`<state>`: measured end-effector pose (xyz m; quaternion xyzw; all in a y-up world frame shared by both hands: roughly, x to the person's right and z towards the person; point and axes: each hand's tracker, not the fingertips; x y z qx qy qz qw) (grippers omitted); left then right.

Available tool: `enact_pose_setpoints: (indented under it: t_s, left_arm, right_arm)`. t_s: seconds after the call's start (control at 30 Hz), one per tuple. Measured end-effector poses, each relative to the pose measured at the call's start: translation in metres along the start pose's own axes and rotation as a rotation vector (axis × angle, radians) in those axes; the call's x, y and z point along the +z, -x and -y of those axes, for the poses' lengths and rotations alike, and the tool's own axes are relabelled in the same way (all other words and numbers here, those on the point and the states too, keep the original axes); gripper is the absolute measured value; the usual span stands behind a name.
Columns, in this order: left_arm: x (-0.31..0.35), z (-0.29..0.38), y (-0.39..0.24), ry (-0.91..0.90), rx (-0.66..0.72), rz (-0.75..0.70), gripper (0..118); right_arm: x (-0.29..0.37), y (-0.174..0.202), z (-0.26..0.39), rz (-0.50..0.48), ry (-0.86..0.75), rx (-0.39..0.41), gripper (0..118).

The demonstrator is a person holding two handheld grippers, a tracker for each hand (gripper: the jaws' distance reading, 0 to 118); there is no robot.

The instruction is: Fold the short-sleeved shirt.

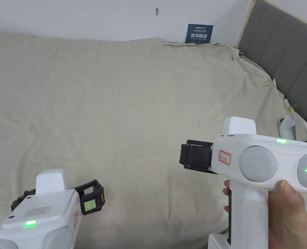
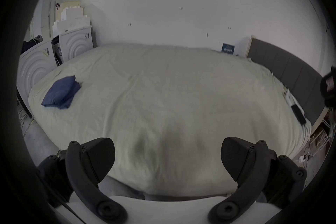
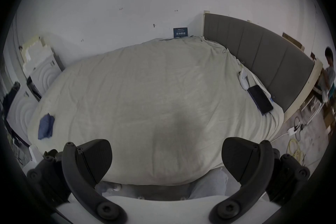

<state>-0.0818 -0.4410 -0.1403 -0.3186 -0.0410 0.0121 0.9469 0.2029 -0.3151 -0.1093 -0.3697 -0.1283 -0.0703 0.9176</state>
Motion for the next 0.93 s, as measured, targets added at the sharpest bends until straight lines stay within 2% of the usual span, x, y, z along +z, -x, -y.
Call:
enact_pose_setpoints:
  t_s: [0.07, 0.17, 0.3, 0.37, 0.47, 0.53, 0.67, 0.73, 0.83, 0.93]
  left_arm:
    - [0.000, 0.011, 0.001, 0.020, -0.002, 0.000, 118]
    - [-0.004, 0.023, 0.003, 0.051, 0.001, -0.001, 118]
    - [-0.010, 0.032, 0.007, 0.088, 0.018, -0.006, 118]
    - [-0.016, 0.036, 0.009, 0.104, 0.031, -0.011, 118]
    - [-0.027, 0.040, 0.013, 0.157, 0.043, -0.017, 118]
    - [-0.039, 0.038, 0.016, 0.189, 0.062, -0.018, 118]
    - [-0.066, 0.012, 0.026, 0.223, 0.126, -0.017, 118]
    - [-0.084, -0.009, 0.033, 0.191, 0.166, -0.029, 118]
    - [-0.126, -0.042, 0.043, 0.112, 0.171, -0.065, 118]
    - [-0.177, -0.079, 0.046, 0.102, 0.155, -0.169, 118]
  right_arm:
    - [-0.007, 0.002, 0.002, -0.019, 0.041, -0.005, 118]
    - [-0.021, 0.002, 0.005, -0.029, 0.107, -0.066, 118]
    - [-0.032, 0.012, 0.022, 0.027, 0.072, -0.084, 118]
    - [-0.041, 0.018, 0.038, 0.036, 0.081, -0.039, 118]
    - [-0.068, 0.026, 0.064, 0.046, 0.187, 0.093, 118]
    - [-0.092, 0.025, 0.075, 0.054, 0.270, 0.103, 118]
    - [-0.134, 0.015, 0.067, 0.082, 0.359, 0.082, 118]
    - [-0.153, 0.009, 0.053, 0.112, 0.327, 0.040, 118]
    - [-0.186, 0.001, 0.022, 0.140, 0.264, 0.051, 118]
    - [-0.225, -0.009, -0.011, 0.221, 0.193, -0.046, 118]
